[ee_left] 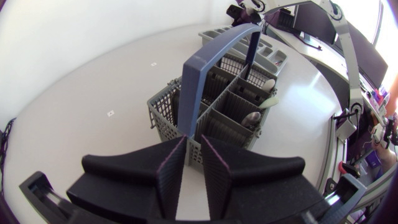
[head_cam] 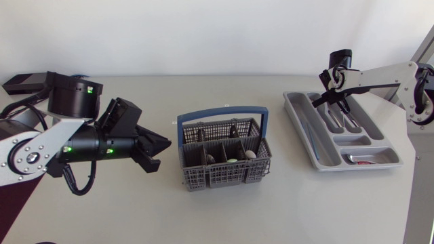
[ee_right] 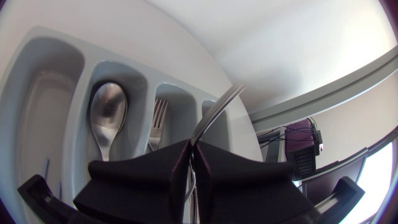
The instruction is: Sort the cutlery from the basket into the organizer compartments.
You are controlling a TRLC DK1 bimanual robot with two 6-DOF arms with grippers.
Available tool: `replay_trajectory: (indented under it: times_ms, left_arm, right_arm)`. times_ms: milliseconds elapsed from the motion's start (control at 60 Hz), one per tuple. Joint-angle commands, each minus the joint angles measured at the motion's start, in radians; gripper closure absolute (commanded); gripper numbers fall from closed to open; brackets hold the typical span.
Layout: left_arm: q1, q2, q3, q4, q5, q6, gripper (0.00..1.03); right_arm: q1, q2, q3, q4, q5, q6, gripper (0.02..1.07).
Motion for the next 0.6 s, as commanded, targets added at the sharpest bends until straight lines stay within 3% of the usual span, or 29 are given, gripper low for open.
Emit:
replay_trajectory:
  times_ms: [0, 467, 583]
  left_arm:
    - [-0.001, -0.011, -0.007, -0.008, -0.003, 0.011, 0.84]
    - [-0.014, -0.04, 0.001, -0.037, -0.004, 0.009, 0.84]
    - [-0.021, -0.045, 0.003, -0.043, -0.004, 0.008, 0.84]
  right_arm:
    - [-0.012, 0.052, 0.041, -0.028, 0.004, 0.016, 0.81]
    - [-0.022, 0.055, 0.063, -0.072, -0.039, 0.036, 0.73]
    - [-0.022, 0.053, 0.069, -0.085, -0.054, 0.037, 0.66]
